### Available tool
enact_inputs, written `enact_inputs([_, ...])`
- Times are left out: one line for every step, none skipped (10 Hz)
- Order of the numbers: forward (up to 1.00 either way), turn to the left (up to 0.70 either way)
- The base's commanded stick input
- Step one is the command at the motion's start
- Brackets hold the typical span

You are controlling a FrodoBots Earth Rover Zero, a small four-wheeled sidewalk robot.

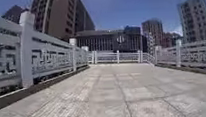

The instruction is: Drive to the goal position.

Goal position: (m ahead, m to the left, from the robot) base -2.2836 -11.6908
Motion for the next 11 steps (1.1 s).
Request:
enact_inputs([0.70, 0.00])
enact_inputs([0.70, 0.00])
enact_inputs([0.70, 0.00])
enact_inputs([0.70, 0.00])
enact_inputs([0.70, 0.00])
enact_inputs([0.70, 0.00])
enact_inputs([0.70, 0.00])
enact_inputs([0.70, 0.00])
enact_inputs([0.70, 0.00])
enact_inputs([0.70, 0.00])
enact_inputs([0.50, 0.00])
